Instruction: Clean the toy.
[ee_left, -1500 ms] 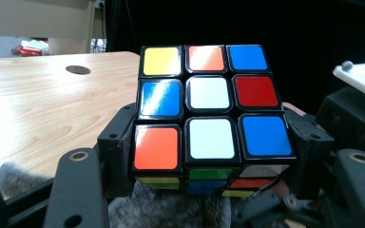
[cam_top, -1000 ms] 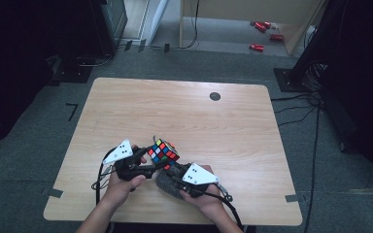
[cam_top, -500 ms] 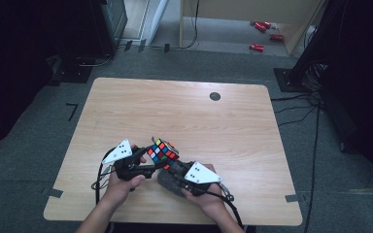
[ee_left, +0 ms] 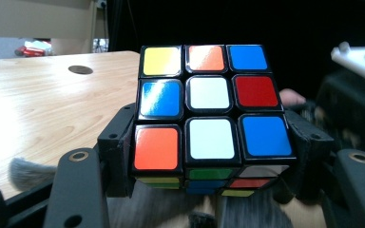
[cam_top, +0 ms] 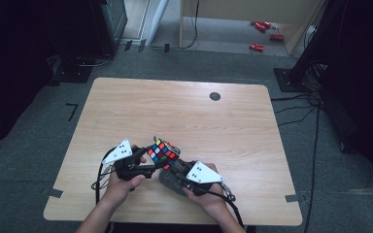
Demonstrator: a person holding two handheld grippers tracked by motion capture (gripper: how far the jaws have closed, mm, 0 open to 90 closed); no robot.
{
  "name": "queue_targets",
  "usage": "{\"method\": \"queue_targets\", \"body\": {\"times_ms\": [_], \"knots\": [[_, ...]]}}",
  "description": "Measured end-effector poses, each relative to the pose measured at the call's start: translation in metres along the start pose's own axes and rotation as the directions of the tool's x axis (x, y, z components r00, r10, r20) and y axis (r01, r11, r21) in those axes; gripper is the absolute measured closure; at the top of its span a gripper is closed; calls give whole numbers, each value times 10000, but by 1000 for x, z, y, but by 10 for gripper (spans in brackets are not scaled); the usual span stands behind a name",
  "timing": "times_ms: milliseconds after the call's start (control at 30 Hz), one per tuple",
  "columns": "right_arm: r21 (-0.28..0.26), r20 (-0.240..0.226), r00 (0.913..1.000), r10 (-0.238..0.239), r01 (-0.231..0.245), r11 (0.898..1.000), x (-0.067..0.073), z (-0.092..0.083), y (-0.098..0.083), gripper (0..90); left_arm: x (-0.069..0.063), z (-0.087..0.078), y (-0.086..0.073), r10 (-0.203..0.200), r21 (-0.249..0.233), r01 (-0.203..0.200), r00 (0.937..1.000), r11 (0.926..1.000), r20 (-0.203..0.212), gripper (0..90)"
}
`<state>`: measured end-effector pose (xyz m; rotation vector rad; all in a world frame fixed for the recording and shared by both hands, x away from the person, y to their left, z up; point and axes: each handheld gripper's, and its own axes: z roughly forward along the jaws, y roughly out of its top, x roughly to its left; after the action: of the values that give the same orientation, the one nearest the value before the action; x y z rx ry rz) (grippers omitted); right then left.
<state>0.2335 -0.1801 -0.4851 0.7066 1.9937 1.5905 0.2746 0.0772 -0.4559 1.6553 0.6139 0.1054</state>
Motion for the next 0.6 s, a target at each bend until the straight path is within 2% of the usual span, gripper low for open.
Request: {"method": "queue_targets", "body": {"times_ms": [67, 233, 433, 533, 600], "knots": [[-262, 448, 9983, 382, -371, 9990, -11, -7, 3, 706, 2, -1, 0, 42, 69, -41, 9999, 10000, -149, 353], [-157, 1374, 9890, 551, -535, 9984, -29, -22, 11, 701, 1, 0, -1, 197, 190, -191, 9992, 9996, -334, 353], [423, 2671, 9570, 1130, -1288, 9908, -55, -39, 10, 699, 0, 4, -4, 509, 496, -482, 9972, 9976, -545, 353], [854, 3014, 9396, 1621, -1959, 9769, -66, -41, 1, 693, -1, 6, -5, 690, 670, -646, 9955, 9957, -653, 353], [1131, 3222, 9306, 1737, -2200, 9689, -71, -40, -6, 691, -2, 7, -6, 743, 731, -692, 9948, 9949, -700, 353]]}}
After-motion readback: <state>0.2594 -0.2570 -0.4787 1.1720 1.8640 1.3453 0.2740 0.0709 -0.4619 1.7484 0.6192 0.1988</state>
